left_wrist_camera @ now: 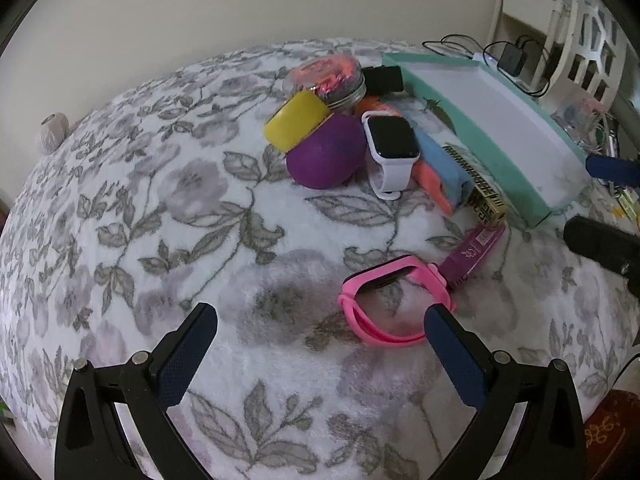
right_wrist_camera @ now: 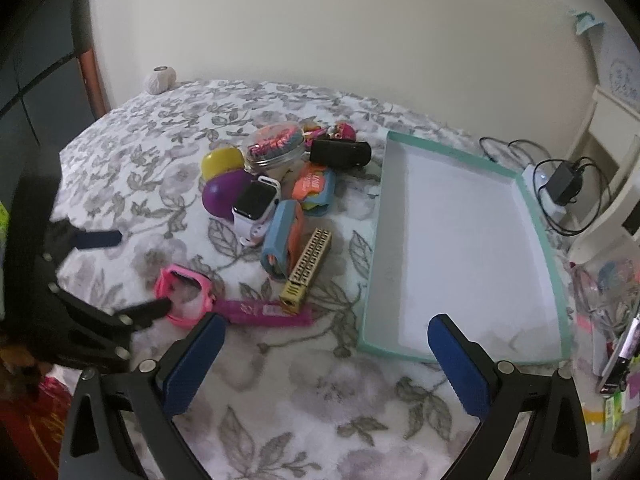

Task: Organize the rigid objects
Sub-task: 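Grasp the pink watch band with the left tool while the right tool grasps the magenta tube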

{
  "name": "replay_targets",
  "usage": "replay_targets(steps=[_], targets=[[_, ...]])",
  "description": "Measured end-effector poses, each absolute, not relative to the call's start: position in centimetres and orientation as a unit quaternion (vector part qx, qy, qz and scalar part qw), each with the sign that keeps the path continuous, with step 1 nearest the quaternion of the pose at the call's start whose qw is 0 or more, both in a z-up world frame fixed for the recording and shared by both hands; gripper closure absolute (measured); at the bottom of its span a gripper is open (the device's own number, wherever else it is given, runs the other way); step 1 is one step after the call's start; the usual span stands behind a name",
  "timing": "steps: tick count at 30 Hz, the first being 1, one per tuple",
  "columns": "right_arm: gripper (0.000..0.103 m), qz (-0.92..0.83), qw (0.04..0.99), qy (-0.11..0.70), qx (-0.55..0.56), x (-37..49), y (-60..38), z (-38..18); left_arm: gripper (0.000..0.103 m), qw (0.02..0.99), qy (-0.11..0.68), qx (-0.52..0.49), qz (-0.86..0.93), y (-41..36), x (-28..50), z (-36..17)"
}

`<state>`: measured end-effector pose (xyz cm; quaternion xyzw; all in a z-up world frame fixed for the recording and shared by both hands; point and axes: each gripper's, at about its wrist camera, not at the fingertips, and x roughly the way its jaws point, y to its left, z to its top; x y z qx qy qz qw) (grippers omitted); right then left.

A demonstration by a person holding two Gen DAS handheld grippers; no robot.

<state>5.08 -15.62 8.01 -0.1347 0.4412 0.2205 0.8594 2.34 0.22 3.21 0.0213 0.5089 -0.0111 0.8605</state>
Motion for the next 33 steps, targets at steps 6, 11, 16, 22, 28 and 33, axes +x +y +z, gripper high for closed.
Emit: replay_targets(steps=[6,11,16,22,28,33], targets=[[0.025,0.234,0.844,0.467,-0.125,6.2,-14.5,7.1,0.001,0.857,0.514,0.027,-0.002,0.2,2.7,2.9],[0.032,0.248,0.832,0.482,-0.122,6.1,-13.6,5.6,0.014,0.853,0.522,0.012,-0.006,0.6,2.9,2.5],[0.034,0.25,0.824,0.494,-0.118,6.1,-13.1,4.5,0.017,0.849,0.529,-0.002,0.007,0.8,3.4,1.9],[0.034,0.219,0.822,0.515,-0.109,7.4,-12.0,3.5,0.017,0.849,0.526,0.022,0.033,1.1,3.8,1.5],[0.034,0.19,0.819,0.528,-0.124,8.3,-10.2,2.6,0.017,0.851,0.523,0.026,0.045,2.5,3.7,1.7],[0.034,0.188,0.817,0.53,-0.13,8.3,-9.9,2.6,0.016,0.849,0.526,0.022,0.041,2.6,3.8,1.5]])
